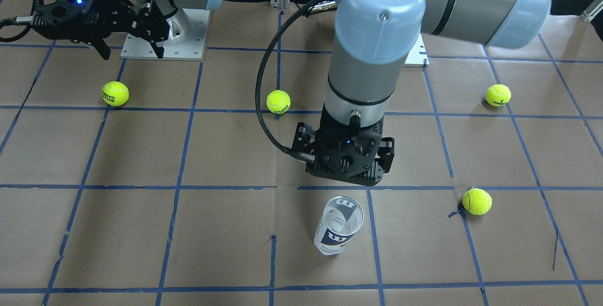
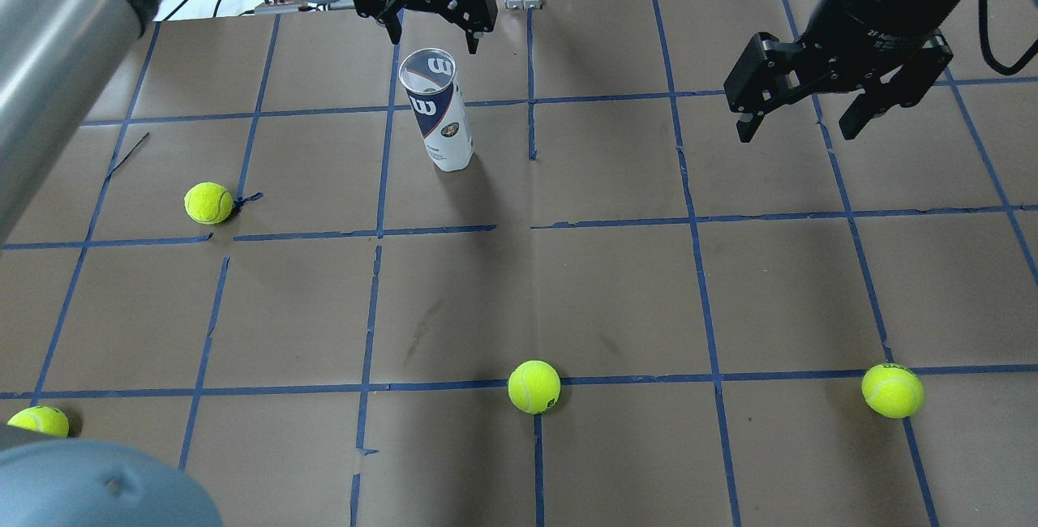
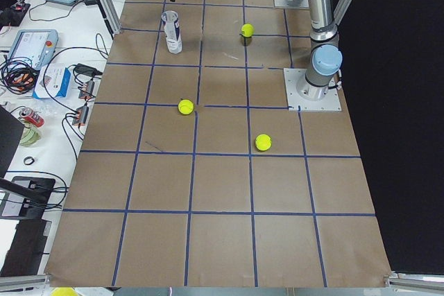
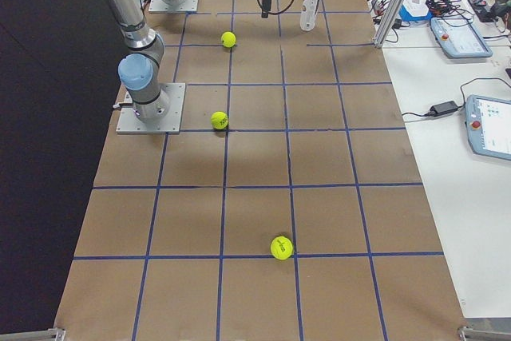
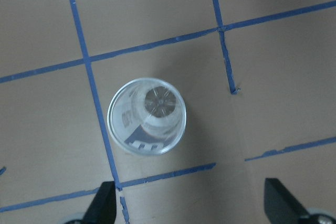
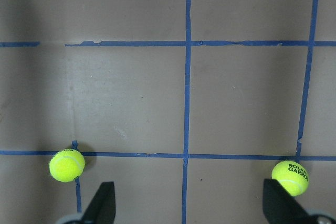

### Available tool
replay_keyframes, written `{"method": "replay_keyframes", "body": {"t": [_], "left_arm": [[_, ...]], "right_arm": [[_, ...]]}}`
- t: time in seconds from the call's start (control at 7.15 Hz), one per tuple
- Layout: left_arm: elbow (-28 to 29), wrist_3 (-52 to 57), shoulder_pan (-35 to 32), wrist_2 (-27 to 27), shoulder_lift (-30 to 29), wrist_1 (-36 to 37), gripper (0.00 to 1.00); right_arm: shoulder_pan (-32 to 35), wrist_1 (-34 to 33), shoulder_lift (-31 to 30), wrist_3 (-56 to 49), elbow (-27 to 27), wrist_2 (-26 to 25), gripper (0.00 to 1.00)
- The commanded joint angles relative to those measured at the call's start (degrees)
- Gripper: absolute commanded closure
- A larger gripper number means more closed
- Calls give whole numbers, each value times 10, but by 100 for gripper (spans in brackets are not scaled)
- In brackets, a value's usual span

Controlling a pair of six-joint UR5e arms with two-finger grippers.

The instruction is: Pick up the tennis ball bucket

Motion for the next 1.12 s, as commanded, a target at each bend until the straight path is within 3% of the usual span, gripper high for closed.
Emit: {"method": "replay_keyframes", "body": {"t": [0.0, 0.28, 0.42, 0.98], "left_arm": [[-79, -9, 68, -2, 106, -28, 0], [-217, -8, 92, -3, 188, 20, 0], [-244, 3, 98, 0, 213, 21, 0], [-239, 4, 111, -3, 218, 12, 0]], "right_arm": [[-2, 1, 1, 2, -1, -4, 0], [0, 4, 1, -2, -10, -14, 0], [-1, 4, 1, -2, -9, -16, 0], [-2, 1, 2, 6, -7, -11, 0]]}}
